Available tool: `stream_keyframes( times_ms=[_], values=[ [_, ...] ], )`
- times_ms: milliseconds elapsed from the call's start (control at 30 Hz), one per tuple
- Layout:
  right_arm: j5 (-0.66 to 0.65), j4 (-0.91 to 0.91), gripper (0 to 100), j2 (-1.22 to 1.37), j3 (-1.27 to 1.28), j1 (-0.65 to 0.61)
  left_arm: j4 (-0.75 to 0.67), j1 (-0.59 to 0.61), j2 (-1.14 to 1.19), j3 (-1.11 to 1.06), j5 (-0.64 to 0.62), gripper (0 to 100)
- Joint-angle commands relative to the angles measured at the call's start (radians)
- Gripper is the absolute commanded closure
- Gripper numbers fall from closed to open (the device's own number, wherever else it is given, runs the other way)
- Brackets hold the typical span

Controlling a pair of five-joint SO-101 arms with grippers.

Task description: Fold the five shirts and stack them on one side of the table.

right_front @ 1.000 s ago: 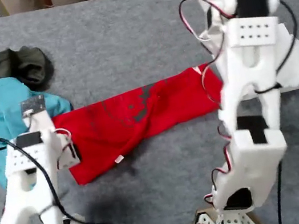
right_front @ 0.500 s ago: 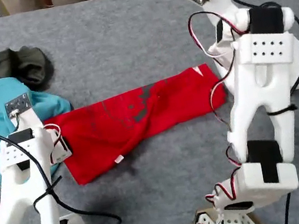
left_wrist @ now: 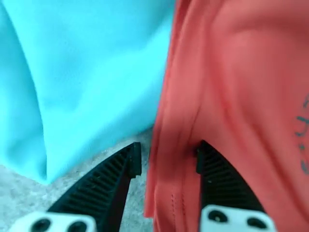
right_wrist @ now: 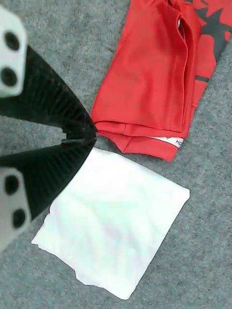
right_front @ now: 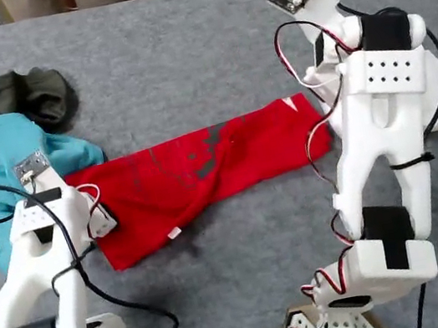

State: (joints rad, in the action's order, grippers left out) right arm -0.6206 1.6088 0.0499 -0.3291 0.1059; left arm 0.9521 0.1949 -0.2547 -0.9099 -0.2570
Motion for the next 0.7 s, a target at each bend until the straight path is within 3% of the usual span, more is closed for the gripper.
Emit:
stream_keyframes(
  times_ms=[0, 333, 433, 667],
  values=[
    [-0.003, -0.014, 99.6, -0.058, -0.004, -0.015, -0.011, -0.008, 0.058, 0.046, -0.015, 80],
    [-0.006, -0.017, 99.6, -0.110, -0.005, -0.013, -0.048, -0.084, 0.093, 0.077, -0.005, 95],
    [0.002, -0.103, 99.6, -0.193, -0.024, 0.013, -0.034, -0.095, 0.093, 0.129, 0.015, 98],
    [0.293, -0.445, 99.6, -0.346, -0.010, 0.139, 0.236, -0.140, 0.093, 0.437, 0.110, 98]
  ],
)
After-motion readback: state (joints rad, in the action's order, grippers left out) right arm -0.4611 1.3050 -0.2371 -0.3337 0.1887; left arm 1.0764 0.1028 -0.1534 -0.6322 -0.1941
